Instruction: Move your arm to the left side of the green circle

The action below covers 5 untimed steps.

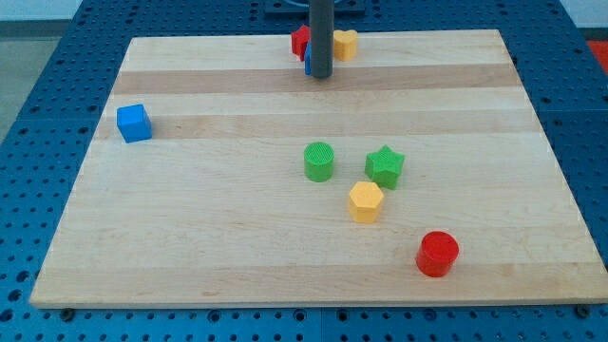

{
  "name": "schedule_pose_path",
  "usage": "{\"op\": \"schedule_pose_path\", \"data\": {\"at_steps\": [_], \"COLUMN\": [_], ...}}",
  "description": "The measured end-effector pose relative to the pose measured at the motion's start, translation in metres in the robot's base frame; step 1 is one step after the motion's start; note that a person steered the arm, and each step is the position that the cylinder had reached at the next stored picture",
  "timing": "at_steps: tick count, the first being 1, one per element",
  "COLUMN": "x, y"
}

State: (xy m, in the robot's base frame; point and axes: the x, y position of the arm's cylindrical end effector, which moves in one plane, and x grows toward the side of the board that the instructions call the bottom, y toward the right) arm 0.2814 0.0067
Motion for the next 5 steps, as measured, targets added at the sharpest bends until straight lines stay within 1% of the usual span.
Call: {"op": "schedule_pose_path", "data": {"at_steps": [1,2,3,5], "x": [0.023,0.073,0.107,0.143], "y": [0.0,0.0,-0.016,-0.076]}}
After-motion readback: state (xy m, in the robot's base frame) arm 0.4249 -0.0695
